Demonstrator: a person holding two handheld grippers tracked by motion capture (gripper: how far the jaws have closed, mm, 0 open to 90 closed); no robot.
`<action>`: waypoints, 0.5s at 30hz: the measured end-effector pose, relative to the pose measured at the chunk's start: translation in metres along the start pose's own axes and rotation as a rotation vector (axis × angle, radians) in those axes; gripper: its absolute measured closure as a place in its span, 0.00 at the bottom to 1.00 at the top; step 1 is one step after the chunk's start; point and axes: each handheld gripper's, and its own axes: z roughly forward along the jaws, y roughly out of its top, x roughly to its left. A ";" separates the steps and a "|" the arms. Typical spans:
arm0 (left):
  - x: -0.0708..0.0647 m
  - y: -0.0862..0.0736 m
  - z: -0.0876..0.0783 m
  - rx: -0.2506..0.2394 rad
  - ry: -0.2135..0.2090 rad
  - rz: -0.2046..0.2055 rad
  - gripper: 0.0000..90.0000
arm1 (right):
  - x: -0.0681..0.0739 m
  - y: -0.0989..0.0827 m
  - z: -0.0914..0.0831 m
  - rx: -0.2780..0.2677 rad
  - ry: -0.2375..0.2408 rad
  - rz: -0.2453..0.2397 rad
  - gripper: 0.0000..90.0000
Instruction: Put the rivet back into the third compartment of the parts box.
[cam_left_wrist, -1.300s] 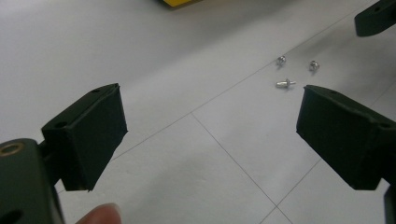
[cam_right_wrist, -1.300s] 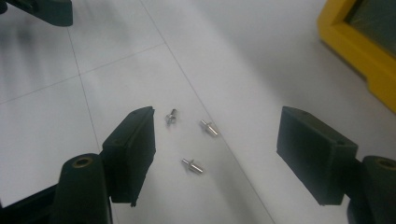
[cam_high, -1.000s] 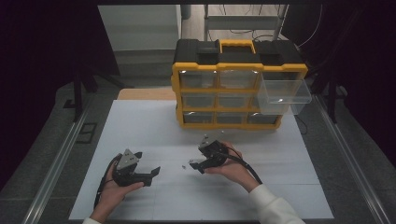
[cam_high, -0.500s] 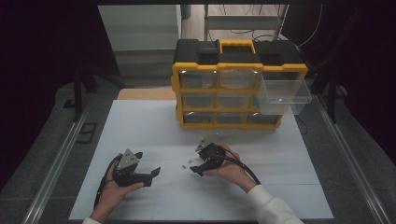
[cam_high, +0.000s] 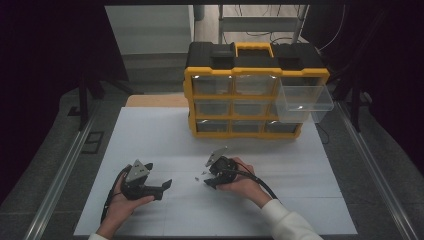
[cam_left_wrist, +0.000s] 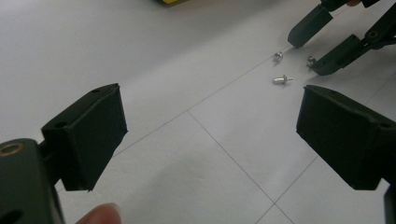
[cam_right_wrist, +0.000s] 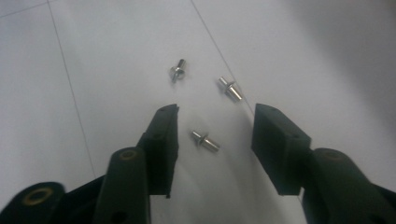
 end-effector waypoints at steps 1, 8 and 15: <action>0.000 0.000 0.000 0.000 0.000 0.000 0.10 | 0.000 0.000 0.001 0.002 0.000 -0.004 0.60; 0.000 0.000 0.000 0.000 -0.001 0.002 0.10 | 0.000 0.000 0.000 0.006 0.006 0.013 0.74; 0.000 0.000 0.000 0.002 -0.002 0.003 0.10 | 0.001 0.001 -0.001 0.015 0.015 -0.002 0.88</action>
